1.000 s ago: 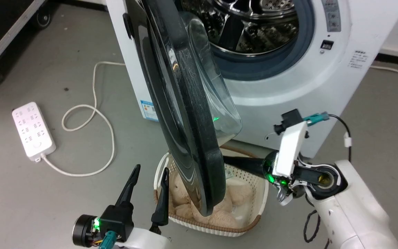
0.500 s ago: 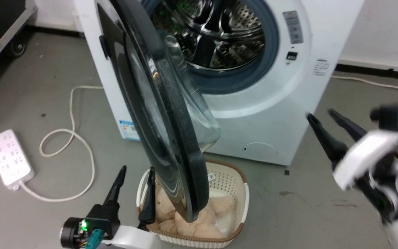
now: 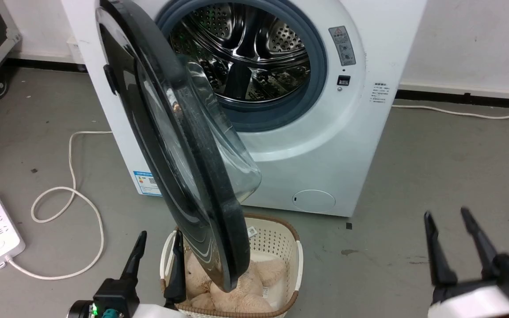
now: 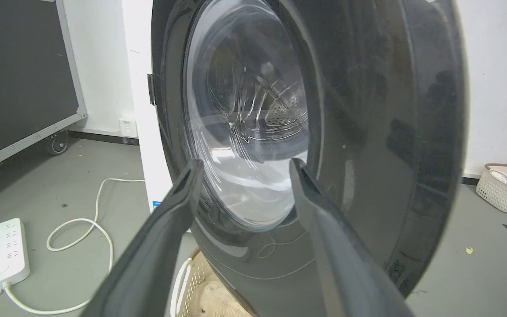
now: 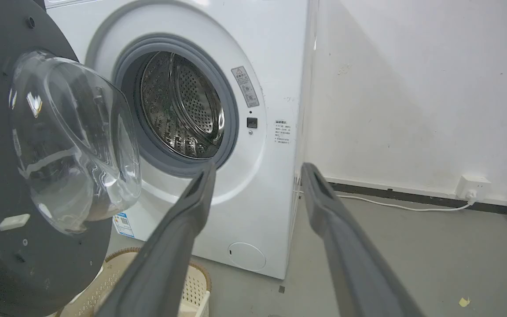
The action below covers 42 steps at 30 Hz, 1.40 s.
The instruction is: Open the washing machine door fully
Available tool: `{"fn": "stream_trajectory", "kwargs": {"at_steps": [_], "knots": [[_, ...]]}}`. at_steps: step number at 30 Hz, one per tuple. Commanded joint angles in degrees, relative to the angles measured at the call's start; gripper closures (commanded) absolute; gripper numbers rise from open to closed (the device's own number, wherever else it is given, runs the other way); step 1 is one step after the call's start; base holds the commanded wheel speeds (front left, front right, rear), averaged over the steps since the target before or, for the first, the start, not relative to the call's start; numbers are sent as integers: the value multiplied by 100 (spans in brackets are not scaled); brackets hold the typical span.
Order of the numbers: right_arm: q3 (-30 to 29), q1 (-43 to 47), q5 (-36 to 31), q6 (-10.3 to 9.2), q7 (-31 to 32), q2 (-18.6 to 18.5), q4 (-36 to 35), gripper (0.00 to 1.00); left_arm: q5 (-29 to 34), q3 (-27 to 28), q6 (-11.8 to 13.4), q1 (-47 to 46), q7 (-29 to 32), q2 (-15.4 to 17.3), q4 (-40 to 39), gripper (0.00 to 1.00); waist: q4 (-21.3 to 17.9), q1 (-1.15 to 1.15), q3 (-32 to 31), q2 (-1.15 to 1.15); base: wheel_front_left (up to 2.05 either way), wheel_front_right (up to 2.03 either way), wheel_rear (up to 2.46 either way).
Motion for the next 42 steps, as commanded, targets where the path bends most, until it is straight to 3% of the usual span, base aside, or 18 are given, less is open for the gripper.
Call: {"fn": "stream_trajectory", "kwargs": {"at_steps": [1,15,16,24,33,37,42], "knots": [[-52,191,-121,3,-90,102,-75,0,8,-8,-23,90,-30,10,-19,0,-17,1,8,0,0,0,0],[-54,451,-215,3,-220,340,-86,0,111,-55,-34,-90,-30,1,55,3,37,1,161,0,0,0,0],[-50,431,-171,3,-228,342,-54,0,121,-53,-58,-109,-30,-1,13,100,34,1,173,0,0,0,0],[-28,322,-102,3,-245,344,46,0,-87,196,-129,-269,-30,-6,-578,100,-7,1,170,0,0,0,0],[-9,263,58,3,-199,345,76,0,62,801,240,-1005,-30,-32,-2460,100,-62,1,57,0,0,0,0],[-32,238,136,3,-181,345,106,0,18,728,155,-1571,-13,-16,-2983,100,-75,1,16,0,0,0,0],[64,244,245,3,-188,345,165,0,6,282,88,-2116,461,-18,-3193,100,-121,1,-4,0,0,0,0]]}}
